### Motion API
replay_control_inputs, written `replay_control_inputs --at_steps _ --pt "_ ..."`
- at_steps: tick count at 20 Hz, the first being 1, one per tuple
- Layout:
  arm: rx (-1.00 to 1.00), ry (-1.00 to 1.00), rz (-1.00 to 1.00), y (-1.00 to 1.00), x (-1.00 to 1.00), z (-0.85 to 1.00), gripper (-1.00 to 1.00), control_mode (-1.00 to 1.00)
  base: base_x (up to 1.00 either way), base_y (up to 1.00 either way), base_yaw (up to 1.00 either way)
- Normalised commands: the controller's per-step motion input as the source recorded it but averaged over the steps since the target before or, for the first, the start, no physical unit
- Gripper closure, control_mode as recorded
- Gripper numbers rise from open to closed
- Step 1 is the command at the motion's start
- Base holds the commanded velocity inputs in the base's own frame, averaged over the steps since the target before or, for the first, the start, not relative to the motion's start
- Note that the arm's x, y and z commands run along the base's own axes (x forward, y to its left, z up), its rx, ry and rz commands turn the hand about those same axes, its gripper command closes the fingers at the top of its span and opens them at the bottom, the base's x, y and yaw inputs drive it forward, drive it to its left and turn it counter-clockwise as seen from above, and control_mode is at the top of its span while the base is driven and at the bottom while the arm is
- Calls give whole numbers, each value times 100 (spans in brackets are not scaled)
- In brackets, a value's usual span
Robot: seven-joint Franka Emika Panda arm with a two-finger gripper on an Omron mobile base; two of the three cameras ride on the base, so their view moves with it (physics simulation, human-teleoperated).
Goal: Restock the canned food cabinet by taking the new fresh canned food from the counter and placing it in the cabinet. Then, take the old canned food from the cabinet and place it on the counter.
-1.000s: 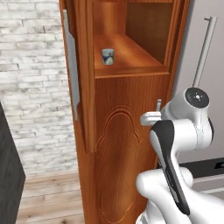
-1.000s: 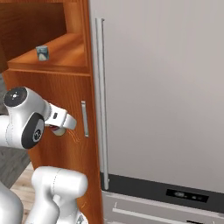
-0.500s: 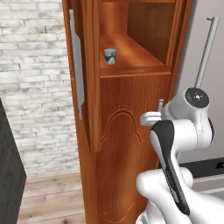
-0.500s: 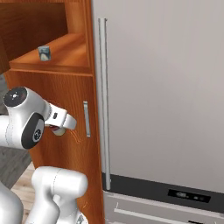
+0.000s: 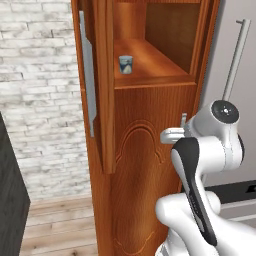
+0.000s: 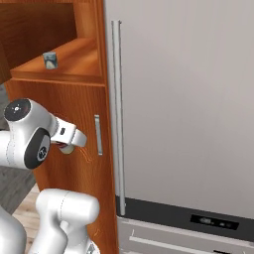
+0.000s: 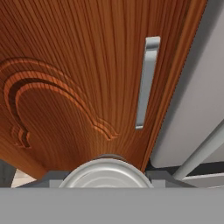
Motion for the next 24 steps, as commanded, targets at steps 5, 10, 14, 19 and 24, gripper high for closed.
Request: replay_control_inputs --at_steps 5,10,14,19,24 --pt "0 -13 0 0 -9 16 100 -100 0 0 0" --pt "0 -37 0 0 -23 83 100 -100 0 0 0" --pt "0 -34 0 0 -7 100 100 -100 0 0 0" --pt "-5 -15 0 12 11 100 100 -100 0 0 0" --pt "-1 10 0 7 70 81 100 -100 0 0 0"
